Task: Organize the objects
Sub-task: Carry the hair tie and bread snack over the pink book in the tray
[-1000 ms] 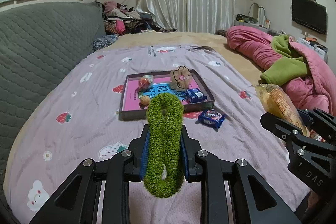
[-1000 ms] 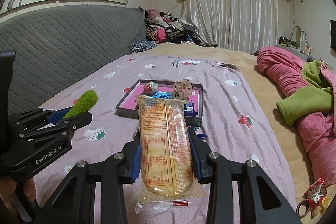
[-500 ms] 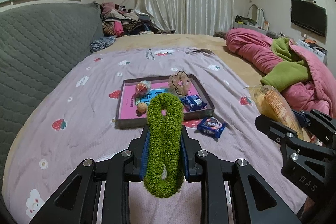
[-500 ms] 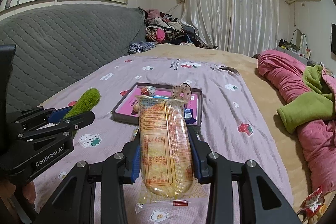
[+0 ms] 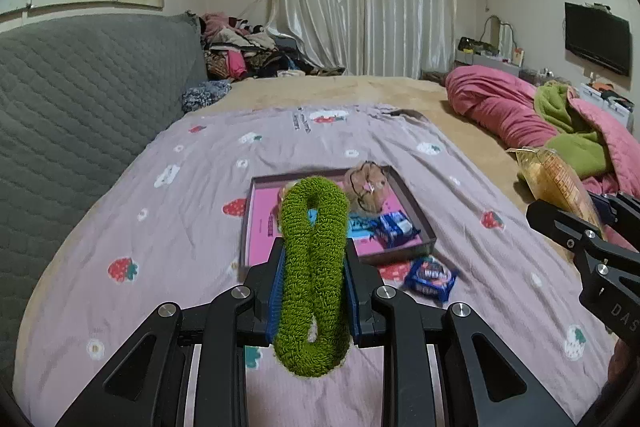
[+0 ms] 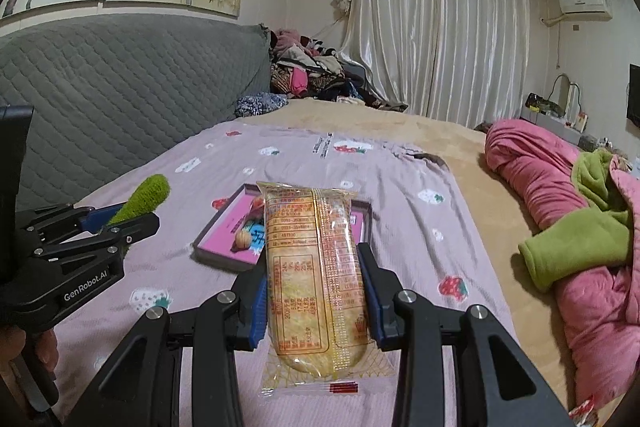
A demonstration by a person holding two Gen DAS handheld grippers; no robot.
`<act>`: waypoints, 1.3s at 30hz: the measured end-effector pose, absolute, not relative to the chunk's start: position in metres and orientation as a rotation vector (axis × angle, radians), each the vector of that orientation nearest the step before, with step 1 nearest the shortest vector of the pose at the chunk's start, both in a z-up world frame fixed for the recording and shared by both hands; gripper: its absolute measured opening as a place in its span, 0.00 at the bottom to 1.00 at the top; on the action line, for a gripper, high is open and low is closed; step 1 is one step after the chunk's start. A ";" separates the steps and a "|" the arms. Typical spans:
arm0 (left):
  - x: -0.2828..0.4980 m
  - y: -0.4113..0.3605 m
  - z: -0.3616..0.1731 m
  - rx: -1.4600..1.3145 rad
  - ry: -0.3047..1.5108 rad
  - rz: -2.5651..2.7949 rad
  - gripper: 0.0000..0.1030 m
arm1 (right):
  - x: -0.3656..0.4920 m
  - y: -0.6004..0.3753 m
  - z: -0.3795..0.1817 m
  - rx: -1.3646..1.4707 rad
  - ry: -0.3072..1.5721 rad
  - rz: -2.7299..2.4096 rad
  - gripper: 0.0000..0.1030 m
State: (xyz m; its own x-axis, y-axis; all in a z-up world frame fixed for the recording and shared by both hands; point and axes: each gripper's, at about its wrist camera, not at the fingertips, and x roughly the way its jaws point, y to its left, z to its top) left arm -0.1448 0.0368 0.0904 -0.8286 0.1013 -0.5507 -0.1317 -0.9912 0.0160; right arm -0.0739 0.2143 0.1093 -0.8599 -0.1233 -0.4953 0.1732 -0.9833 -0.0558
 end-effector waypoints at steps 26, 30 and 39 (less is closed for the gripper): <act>-0.247 0.023 0.137 -0.733 0.058 2.962 0.25 | -0.174 0.207 0.154 0.589 0.149 -2.927 0.38; -0.265 0.024 0.133 -0.730 0.047 2.966 0.25 | -0.188 0.206 0.153 0.569 0.133 -2.924 0.38; -0.302 0.019 0.110 -0.722 -0.013 2.955 0.25 | -0.221 0.205 0.132 0.568 0.127 -2.919 0.38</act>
State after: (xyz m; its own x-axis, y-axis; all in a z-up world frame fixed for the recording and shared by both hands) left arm -0.3021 0.0194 0.1097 -0.8826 0.0984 -0.4598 -0.0943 -0.9950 -0.0318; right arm -0.2208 0.2053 0.1322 -0.9142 -0.1446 -0.3787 0.1769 -0.9829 -0.0516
